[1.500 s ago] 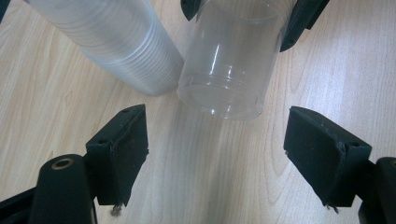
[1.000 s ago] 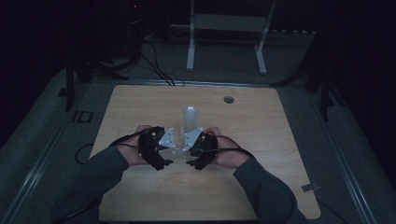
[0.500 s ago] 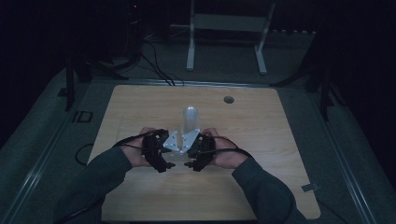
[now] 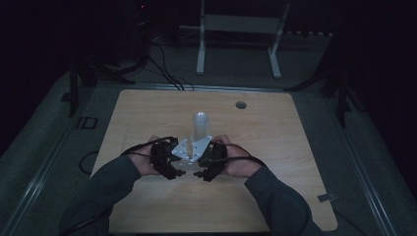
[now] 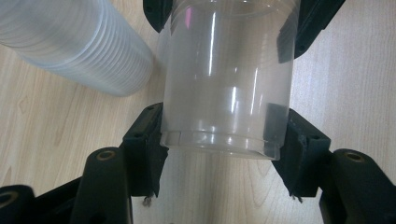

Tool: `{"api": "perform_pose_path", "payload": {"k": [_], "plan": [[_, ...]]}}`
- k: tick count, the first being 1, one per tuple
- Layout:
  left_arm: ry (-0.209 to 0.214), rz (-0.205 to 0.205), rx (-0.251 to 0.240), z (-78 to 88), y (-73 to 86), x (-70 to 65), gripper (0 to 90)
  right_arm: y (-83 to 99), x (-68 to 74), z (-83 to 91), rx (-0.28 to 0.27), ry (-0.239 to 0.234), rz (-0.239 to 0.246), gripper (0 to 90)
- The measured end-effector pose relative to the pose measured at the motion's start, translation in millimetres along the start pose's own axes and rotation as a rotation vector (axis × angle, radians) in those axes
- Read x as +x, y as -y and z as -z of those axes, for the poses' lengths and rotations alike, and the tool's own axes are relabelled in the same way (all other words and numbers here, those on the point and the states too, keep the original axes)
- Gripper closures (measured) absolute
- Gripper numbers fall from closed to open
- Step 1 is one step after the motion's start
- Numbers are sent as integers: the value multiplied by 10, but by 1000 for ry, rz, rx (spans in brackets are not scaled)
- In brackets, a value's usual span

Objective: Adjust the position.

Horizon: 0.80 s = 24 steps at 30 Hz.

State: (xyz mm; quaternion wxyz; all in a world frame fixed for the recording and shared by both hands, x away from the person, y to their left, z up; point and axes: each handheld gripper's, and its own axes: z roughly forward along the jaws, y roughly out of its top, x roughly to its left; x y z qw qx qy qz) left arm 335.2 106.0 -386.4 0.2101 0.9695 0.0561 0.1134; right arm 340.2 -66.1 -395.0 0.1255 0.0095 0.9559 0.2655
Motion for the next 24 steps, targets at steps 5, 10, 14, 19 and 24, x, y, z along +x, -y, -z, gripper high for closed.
{"api": "perform_pose_path", "payload": {"k": [5, 10, 14, 19, 24], "plan": [[-3, 28, -14, -27, 19, -11, 412, 20, -36, 15, 19, -8, 52, 184], [-7, 43, -24, -43, 63, 14, 413, 15, -33, 97, -16, 3, 39, 148], [-6, 56, -25, -68, 103, 31, 413, 34, -56, 173, -44, 21, 31, 148], [-15, 78, -42, -65, 160, 50, 414, 76, -90, 276, -93, 39, -4, 151], [-30, 114, -72, -58, 219, 71, 414, 131, -103, 327, -119, 50, -25, 157]]}}
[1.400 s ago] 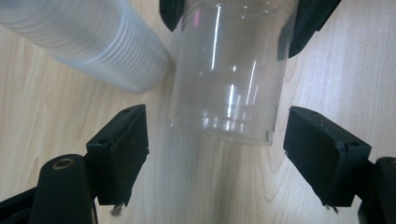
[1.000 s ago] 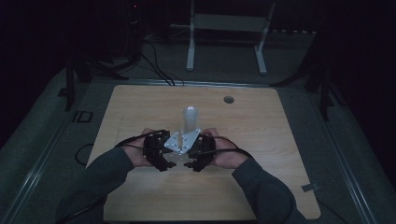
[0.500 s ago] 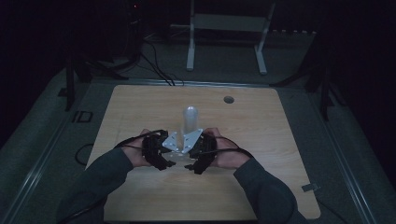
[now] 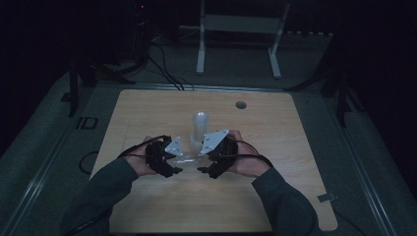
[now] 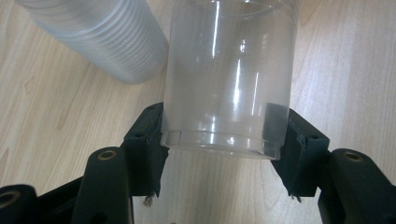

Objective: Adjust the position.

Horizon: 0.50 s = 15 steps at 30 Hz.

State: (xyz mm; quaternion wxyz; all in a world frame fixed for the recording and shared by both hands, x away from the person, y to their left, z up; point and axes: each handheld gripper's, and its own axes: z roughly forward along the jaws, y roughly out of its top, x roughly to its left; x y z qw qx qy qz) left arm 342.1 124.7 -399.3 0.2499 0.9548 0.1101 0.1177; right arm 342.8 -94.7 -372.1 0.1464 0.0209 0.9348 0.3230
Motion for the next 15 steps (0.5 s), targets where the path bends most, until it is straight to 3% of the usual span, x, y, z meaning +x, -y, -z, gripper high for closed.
{"api": "perform_pose_path", "payload": {"k": [15], "plan": [[-18, 105, -98, -10, 187, 19, 414, 202, -39, 110, -45, 47, -77, 170]]}}
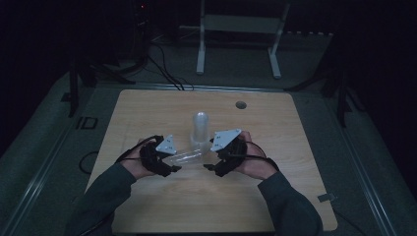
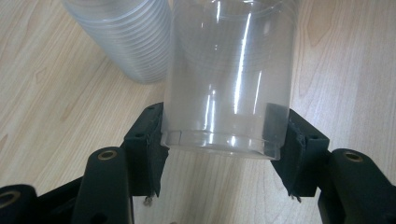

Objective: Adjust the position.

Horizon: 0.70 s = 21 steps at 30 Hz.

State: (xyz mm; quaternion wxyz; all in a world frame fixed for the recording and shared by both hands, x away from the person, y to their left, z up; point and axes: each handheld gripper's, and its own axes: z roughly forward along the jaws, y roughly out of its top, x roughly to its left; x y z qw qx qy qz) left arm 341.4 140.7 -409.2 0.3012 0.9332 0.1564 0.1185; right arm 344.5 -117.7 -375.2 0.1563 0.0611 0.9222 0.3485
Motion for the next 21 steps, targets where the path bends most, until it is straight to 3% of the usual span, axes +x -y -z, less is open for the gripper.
{"api": "perform_pose_path", "payload": {"k": [5, 9, 16, 21], "plan": [[-3, 19, -18, -2, 29, 11, 414, 67, -4, -9, -11, 6, -22, 170], [4, 55, -79, 6, 76, 27, 414, 132, -13, -6, -33, 8, -66, 172], [5, 90, -124, 7, 124, 28, 414, 203, -31, 0, -48, 21, -107, 172], [3, 123, -187, 56, 164, 36, 415, 274, -42, 2, -51, 30, -137, 172]]}}
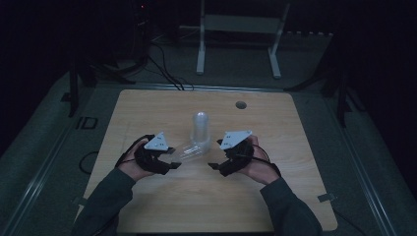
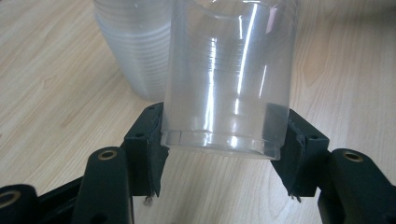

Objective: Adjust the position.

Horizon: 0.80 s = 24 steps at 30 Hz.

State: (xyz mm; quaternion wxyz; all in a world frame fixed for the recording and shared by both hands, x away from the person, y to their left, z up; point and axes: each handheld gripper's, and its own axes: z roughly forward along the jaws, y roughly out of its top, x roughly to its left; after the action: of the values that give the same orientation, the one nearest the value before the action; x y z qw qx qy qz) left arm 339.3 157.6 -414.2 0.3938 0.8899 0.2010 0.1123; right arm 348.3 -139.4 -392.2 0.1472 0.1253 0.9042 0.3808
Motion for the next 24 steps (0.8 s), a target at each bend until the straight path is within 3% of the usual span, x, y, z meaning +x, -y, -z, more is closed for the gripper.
{"api": "perform_pose_path", "payload": {"k": [16, 24], "plan": [[2, 47, -111, 34, 52, 15, 416, 24, -7, 12, -48, 6, -32, 172], [6, 57, -143, 50, 50, 38, 416, 21, -6, 15, -77, 6, -54, 172]]}}
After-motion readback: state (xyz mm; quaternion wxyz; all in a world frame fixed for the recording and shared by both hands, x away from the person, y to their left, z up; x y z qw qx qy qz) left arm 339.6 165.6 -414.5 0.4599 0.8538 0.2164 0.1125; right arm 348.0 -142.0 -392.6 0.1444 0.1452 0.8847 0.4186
